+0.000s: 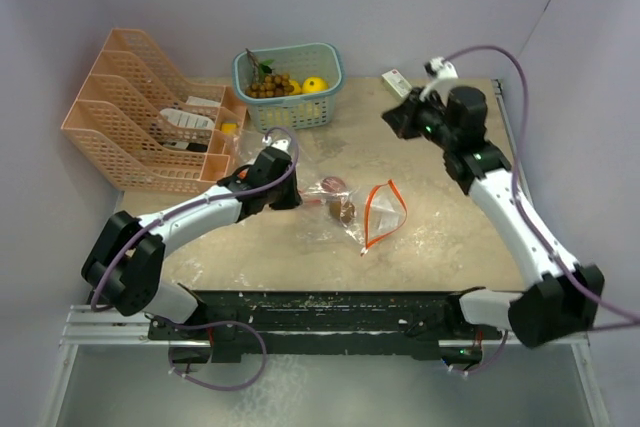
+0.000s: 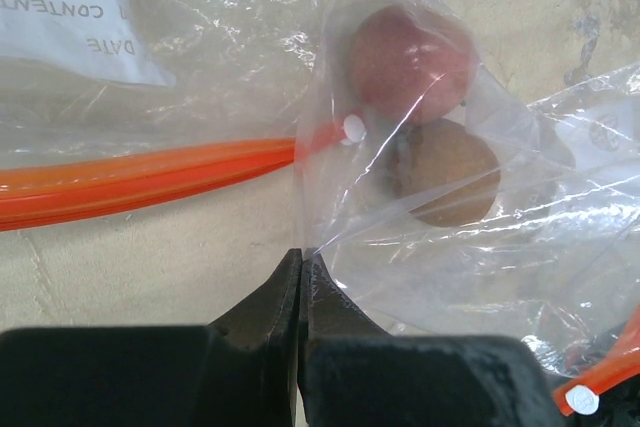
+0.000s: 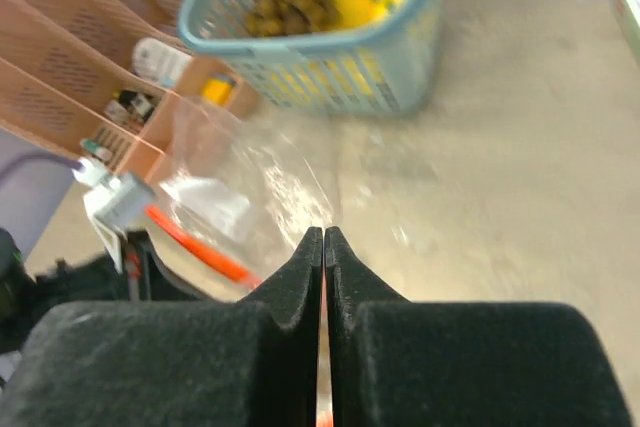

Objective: Open the zip-top bag and remove the fake food

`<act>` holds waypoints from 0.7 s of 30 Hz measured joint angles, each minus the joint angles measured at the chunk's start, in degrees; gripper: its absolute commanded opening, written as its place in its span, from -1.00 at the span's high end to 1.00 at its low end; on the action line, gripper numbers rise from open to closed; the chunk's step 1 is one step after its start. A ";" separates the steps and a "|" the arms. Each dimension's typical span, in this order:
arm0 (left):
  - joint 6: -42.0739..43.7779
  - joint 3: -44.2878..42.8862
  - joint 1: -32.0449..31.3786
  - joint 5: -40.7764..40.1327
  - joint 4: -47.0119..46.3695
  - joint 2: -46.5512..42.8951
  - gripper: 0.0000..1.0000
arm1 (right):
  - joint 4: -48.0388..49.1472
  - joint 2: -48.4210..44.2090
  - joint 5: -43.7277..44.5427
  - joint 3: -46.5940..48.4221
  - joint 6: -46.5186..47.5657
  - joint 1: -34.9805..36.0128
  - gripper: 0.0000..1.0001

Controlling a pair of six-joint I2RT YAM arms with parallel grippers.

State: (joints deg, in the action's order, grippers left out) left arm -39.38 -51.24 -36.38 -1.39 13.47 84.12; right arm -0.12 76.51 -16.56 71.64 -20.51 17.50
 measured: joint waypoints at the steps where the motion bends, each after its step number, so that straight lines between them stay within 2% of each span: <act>1: 0.00 0.00 0.00 -0.04 0.02 -0.11 1.00 | -1.11 -3.37 0.13 -3.43 -0.63 -1.27 0.99; 6: 0.00 0.02 0.00 -0.28 -0.04 -1.38 1.00 | -6.75 -17.79 0.61 -16.52 -3.76 -4.26 0.99; 9: 0.00 0.02 0.00 -0.26 -0.26 -1.75 1.00 | -8.66 -21.51 0.39 -22.03 -4.72 -4.11 0.99; 14: 0.00 0.09 0.00 0.24 -0.55 -1.75 1.00 | -11.72 -19.69 -1.29 -28.68 -6.43 -4.13 0.98; 21: -0.13 1.27 0.00 0.85 -0.83 -3.28 1.00 | -9.18 -15.91 -6.86 -37.42 -11.56 -4.13 0.86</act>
State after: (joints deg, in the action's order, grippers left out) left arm -39.51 -49.98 -36.38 -0.54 12.64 80.84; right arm -9.30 60.60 -23.42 34.22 -32.08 13.37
